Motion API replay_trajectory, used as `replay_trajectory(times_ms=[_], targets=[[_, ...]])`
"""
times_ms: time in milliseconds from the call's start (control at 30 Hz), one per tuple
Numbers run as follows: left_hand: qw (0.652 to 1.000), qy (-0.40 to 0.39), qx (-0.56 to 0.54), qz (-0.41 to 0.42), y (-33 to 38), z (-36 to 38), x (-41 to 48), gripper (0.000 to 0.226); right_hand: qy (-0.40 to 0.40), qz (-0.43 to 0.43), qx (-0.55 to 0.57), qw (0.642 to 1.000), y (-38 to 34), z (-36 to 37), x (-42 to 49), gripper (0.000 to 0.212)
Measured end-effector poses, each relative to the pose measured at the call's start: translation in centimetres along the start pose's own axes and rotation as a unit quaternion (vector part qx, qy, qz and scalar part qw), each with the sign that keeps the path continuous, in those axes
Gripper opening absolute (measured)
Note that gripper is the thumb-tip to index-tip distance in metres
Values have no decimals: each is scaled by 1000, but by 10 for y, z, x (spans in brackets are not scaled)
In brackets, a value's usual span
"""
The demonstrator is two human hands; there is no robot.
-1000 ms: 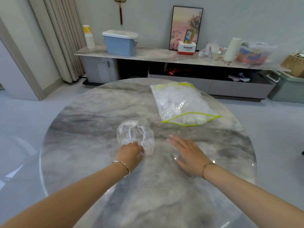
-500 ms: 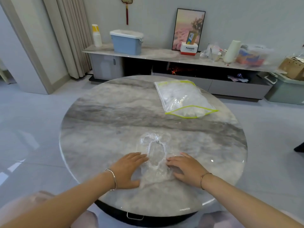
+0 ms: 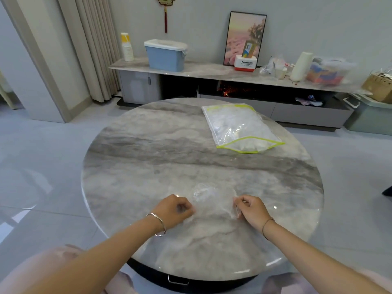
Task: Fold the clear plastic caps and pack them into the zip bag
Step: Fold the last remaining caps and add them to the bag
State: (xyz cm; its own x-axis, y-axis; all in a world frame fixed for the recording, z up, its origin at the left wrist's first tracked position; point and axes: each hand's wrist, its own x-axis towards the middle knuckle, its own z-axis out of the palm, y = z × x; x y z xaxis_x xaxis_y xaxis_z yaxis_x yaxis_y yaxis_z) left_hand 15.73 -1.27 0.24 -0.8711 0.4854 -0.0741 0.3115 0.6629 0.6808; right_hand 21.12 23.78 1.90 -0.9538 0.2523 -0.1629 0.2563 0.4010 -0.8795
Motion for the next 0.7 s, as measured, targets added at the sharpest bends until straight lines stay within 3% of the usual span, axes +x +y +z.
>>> replay_trajectory(times_ms=[167, 300, 433, 500, 567, 633, 700], targets=[[987, 3, -139, -86, 6, -1, 5, 22, 6, 16, -67, 998, -1, 1, 4, 36], [979, 27, -145, -139, 10, 0, 11, 30, 13, 1, -144, 990, 3, 2, 8, 35], [984, 17, -106, -141, 10, -3, 13, 29, 16, -1, -226, 974, 6, -1, 11, 26], [993, 22, -29, -115, 11, -2, 12, 23, 24, -19, -267, 963, 3, -1, 9, 17], [994, 81, 54, -47, 14, -3, 10, 22, 50, -59, -276, 958, -1, 0, 7, 10], [985, 107, 113, 70, 16, -2, 12, 49, 80, -132, -264, 952, -3, 1, 7, 20], [969, 80, 165, 166, 16, 2, 14, 60, 87, -209, -264, 938, -6, 5, 5, 31]])
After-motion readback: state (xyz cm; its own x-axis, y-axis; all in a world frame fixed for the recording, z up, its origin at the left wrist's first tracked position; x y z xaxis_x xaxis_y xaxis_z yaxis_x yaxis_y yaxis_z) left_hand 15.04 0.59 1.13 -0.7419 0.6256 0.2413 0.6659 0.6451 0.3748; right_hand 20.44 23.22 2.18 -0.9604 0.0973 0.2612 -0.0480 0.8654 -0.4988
